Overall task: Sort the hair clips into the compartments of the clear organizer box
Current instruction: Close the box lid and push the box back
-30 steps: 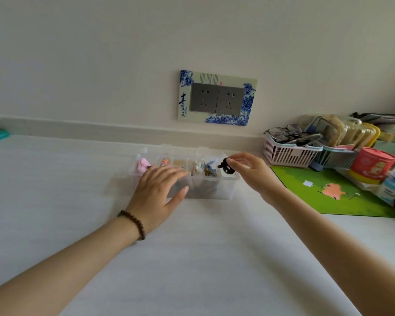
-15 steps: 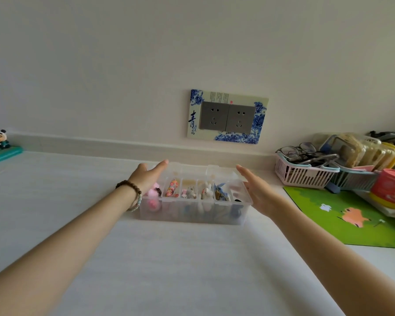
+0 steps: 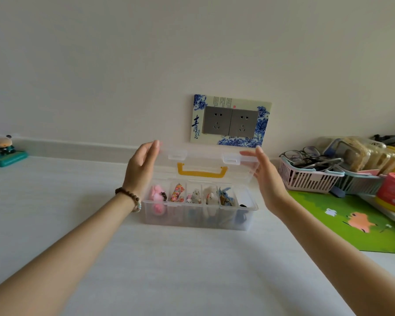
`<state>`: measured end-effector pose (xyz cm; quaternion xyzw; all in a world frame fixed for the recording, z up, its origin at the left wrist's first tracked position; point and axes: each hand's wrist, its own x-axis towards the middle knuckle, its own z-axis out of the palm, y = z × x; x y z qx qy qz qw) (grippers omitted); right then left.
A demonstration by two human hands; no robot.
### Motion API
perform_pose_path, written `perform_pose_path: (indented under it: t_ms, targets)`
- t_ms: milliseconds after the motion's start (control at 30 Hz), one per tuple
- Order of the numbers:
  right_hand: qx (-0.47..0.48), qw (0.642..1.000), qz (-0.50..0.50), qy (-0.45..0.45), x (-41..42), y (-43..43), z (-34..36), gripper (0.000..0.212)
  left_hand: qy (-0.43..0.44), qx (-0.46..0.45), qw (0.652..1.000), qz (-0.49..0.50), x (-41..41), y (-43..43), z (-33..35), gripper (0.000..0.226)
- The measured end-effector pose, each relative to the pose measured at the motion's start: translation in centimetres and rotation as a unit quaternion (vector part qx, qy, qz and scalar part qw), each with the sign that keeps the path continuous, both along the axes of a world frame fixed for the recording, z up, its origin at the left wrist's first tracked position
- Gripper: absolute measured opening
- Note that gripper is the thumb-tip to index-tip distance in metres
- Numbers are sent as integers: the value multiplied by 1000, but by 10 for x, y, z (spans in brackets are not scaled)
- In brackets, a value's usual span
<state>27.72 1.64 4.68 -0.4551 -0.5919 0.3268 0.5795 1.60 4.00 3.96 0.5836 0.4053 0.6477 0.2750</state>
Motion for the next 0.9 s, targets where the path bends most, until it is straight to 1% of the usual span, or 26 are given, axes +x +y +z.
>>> perform_pose_path:
  t_ms: [67, 133, 233, 267, 333, 533, 633, 733, 767, 800, 833, 867, 900]
  targets:
    - [20, 999, -3, -39, 2, -16, 0, 38, 40, 35, 998, -12, -3, -12, 1, 20]
    - [25, 995, 15, -93, 4, -32, -7, 31, 115, 38, 993, -7, -8, -23, -8, 17]
    - [28, 979, 29, -200, 4, -45, -26, 29, 213, 33, 977, -10, -9, -39, -28, 15]
    - [34, 975, 26, -219, 3, -46, -32, 28, 240, 40, 970, -8, -9, -42, -35, 16]
    - [46, 973, 14, -225, 1, -47, -42, 29, 275, 56, 960, 4, -9, -44, -43, 18]
    - [71, 978, -15, -193, -4, -49, -53, 29, 284, 49, 958, 3, -9, -49, -44, 26]
    - [71, 978, -24, -195, -6, -50, -52, 23, 284, 44, 958, -7, -8, -46, -45, 30]
    - [60, 979, -37, -190, -9, -54, -53, 23, 247, 14, 969, -5, -6, -49, -43, 23]
    - [56, 981, -47, -181, -10, -56, -53, 28, 222, 7, 975, 9, -5, -51, -42, 28]
    - [52, 982, -62, -169, -10, -58, -53, 36, 197, -6, 980, 28, -4, -51, -43, 38]
    - [41, 984, -78, -154, -11, -61, -53, 44, 173, -40, 983, 43, -3, -53, -44, 48]
    - [17, 986, -91, -138, -10, -64, -53, 52, 152, -100, 982, 51, -2, -53, -43, 55]
    - [-15, 989, -96, -115, -10, -67, -53, 57, 128, -166, 977, 46, -1, -53, -41, 53]
